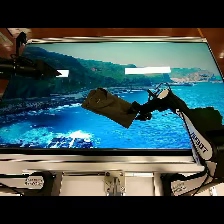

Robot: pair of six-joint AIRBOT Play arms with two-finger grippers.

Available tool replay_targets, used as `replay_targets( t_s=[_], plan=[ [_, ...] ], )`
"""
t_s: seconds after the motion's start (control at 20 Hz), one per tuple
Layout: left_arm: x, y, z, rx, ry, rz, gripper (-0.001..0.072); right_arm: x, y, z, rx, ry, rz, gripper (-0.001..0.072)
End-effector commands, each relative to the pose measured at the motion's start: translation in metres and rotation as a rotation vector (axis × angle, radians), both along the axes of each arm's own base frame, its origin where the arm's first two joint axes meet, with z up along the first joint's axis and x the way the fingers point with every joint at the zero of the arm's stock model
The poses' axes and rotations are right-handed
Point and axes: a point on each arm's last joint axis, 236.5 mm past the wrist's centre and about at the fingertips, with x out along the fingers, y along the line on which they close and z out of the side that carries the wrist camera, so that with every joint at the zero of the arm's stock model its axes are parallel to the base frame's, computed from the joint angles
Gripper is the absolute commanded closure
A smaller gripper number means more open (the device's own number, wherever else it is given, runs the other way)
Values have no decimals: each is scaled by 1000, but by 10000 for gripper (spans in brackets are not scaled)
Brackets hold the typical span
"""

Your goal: Fold the shirts.

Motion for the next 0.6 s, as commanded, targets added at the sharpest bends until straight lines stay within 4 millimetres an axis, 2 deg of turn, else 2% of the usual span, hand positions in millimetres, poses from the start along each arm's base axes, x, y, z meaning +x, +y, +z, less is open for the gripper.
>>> replay_targets(
  t_s=[0.0, 0.05, 0.1, 0.15, 0.25, 0.35, 0.45, 0.5, 0.55],
  plan=[
    [-4, -12, 9, -27, 5, -12, 668, 19, 17, -2, 57, -50, -74, 457],
    [-6, -19, 14, -50, -1, -23, 668, 23, 18, 0, 67, -68, -78, 573],
    [-8, -26, 20, -70, -9, -36, 668, 26, 21, 4, 83, -95, -65, 652],
    [-10, -31, 25, -82, -15, -46, 668, 32, 22, 12, 102, -145, -32, 653],
    [-15, -39, 29, -80, -25, -63, 668, 47, 15, 50, 131, -265, 44, 654],
    [-17, -44, 32, -78, -34, -77, 668, 77, -16, 117, 135, -393, 0, 654],
    [-18, -48, 32, -79, -36, -81, 668, 101, -67, 198, 141, -515, -122, 654],
    [-18, -49, 32, -79, -37, -83, 668, 105, -98, 238, 134, -579, -173, 654],
    [-18, -51, 32, -79, -36, -87, 668, 104, -129, 267, 114, -617, -223, 654]
  ],
)
